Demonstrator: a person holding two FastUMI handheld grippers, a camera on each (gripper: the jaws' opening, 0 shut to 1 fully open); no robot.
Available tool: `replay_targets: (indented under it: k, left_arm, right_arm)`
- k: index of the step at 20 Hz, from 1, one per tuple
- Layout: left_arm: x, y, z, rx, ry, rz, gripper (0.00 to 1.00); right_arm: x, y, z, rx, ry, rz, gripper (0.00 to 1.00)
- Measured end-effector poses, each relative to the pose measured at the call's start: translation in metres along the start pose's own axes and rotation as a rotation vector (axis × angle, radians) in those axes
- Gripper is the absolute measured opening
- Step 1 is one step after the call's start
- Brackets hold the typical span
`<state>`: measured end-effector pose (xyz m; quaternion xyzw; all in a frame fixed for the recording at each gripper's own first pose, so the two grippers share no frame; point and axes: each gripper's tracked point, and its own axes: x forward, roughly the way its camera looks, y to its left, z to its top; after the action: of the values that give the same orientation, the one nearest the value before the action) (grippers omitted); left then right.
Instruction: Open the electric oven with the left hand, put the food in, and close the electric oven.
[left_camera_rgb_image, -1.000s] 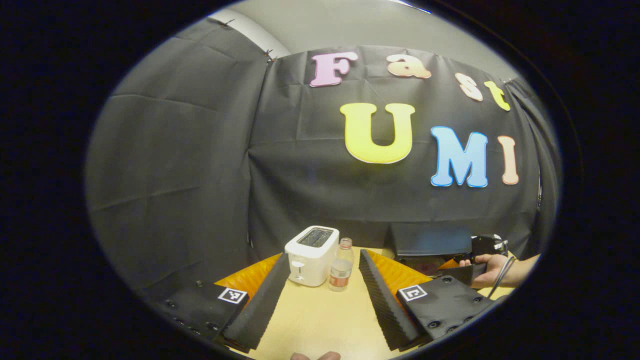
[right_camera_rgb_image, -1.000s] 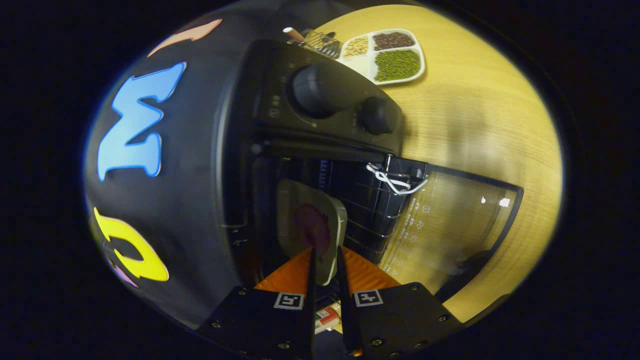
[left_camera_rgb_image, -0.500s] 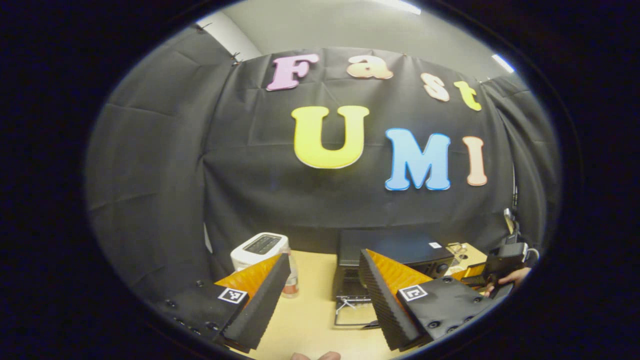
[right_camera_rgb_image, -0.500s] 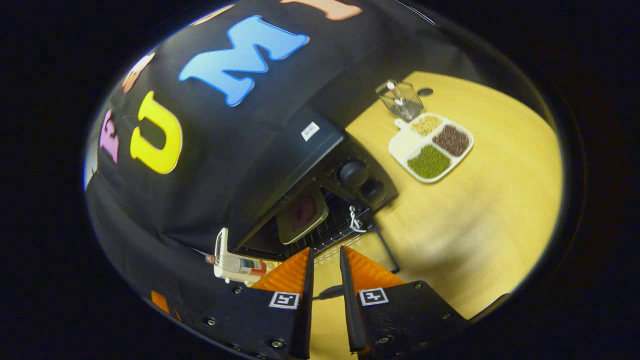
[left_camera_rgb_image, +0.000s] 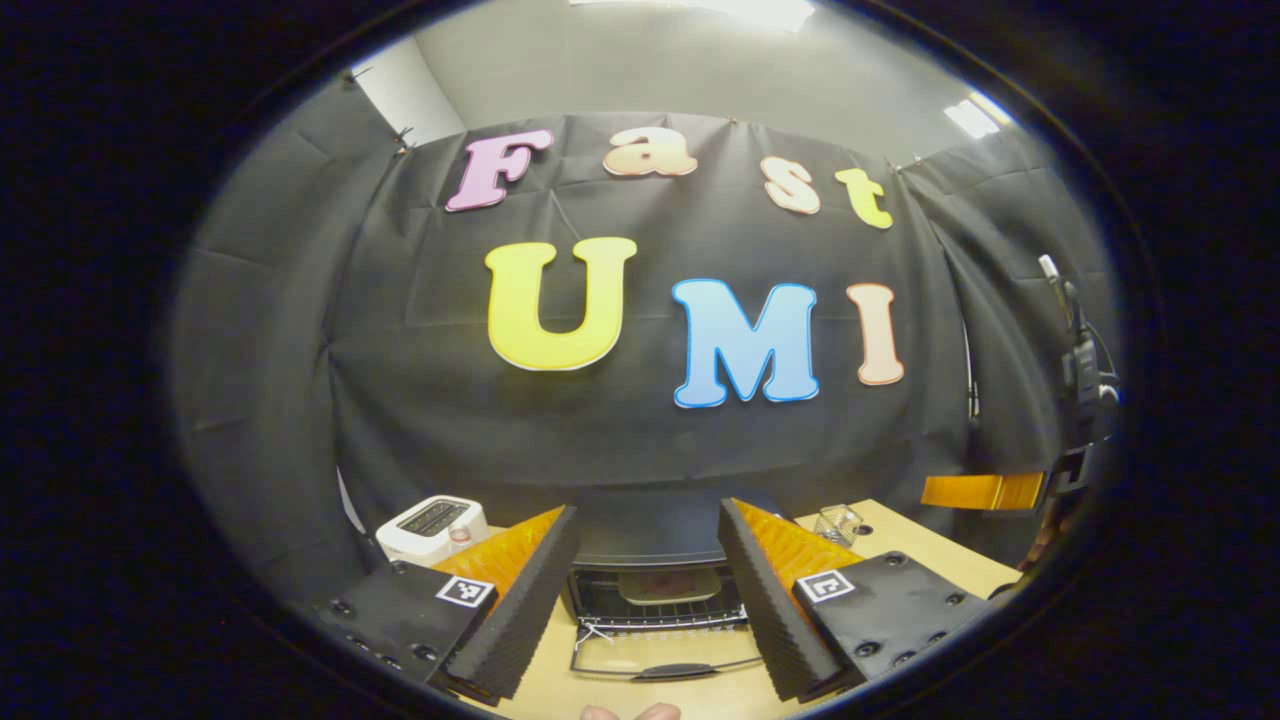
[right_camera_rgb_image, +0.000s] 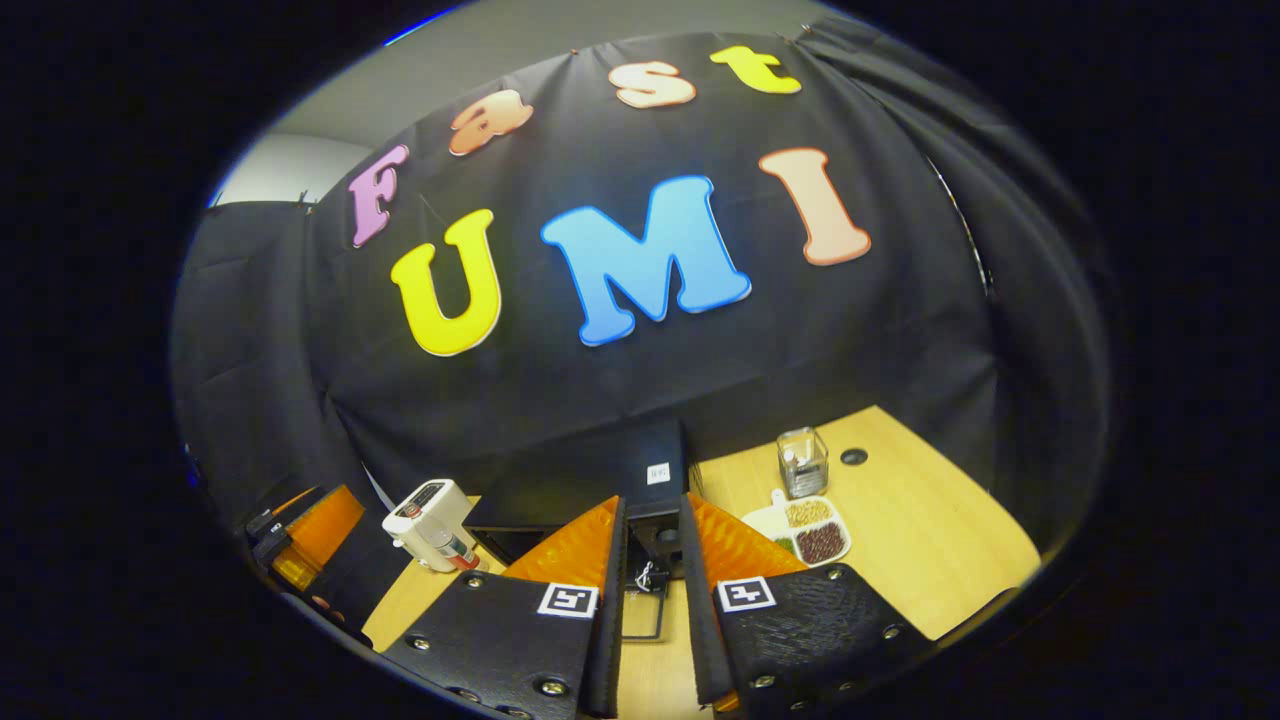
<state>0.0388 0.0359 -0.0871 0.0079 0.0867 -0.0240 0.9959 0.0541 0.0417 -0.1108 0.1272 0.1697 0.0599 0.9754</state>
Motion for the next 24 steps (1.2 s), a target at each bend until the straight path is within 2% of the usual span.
replay_targets:
  k: [2,4,5,7,8,10,15,16,17,19,21,22,23,24]
  left_arm:
    - [-0.002,-0.012,0.006,0.000,-0.010,-0.001,0.98]
    - [-0.003,-0.023,0.007,0.004,-0.007,-0.001,0.98]
    - [-0.004,-0.027,0.009,0.005,-0.009,-0.003,0.98]
    - [-0.004,-0.034,0.005,0.009,0.002,-0.003,0.98]
    - [-0.005,-0.036,0.001,0.009,0.010,-0.001,0.94]
    - [-0.002,-0.041,-0.012,-0.007,0.049,-0.005,0.96]
    - [0.011,-0.047,-0.065,-0.071,0.214,-0.026,0.98]
    - [0.015,-0.046,-0.076,-0.077,0.248,-0.024,0.94]
    - [0.017,-0.045,-0.088,-0.074,0.282,-0.020,0.98]
    - [0.020,-0.045,-0.110,-0.064,0.354,-0.024,0.94]
    - [0.024,-0.049,-0.141,-0.063,0.456,-0.049,0.94]
    - [0.027,-0.051,-0.156,-0.062,0.501,-0.053,0.98]
    - [0.028,-0.051,-0.170,-0.061,0.546,-0.056,0.95]
    - [0.027,-0.050,-0.181,-0.062,0.583,-0.053,0.98]
  right_arm:
    - [-0.010,-0.003,0.009,-0.064,-0.030,0.018,0.33]
    - [-0.017,-0.011,0.018,-0.145,-0.064,0.017,0.58]
    - [-0.021,-0.013,0.027,-0.163,-0.101,0.017,0.85]
    - [-0.034,-0.012,0.045,-0.160,-0.162,0.007,0.84]
    - [-0.037,-0.016,0.050,-0.155,-0.178,-0.004,0.84]
    - [-0.038,-0.024,0.057,-0.136,-0.185,-0.010,0.85]
    - [-0.044,-0.049,0.059,-0.084,-0.153,-0.047,0.84]
    - [-0.046,-0.056,0.058,-0.076,-0.151,-0.059,0.84]
    - [-0.047,-0.060,0.058,-0.069,-0.150,-0.067,0.84]
    - [-0.047,-0.070,0.057,-0.051,-0.148,-0.085,0.84]
    - [-0.044,-0.078,0.055,-0.033,-0.143,-0.099,0.85]
    - [-0.043,-0.081,0.051,-0.023,-0.134,-0.102,0.84]
    - [-0.041,-0.084,0.047,-0.013,-0.121,-0.106,0.84]
    - [-0.038,-0.089,0.043,-0.005,-0.105,-0.113,0.92]
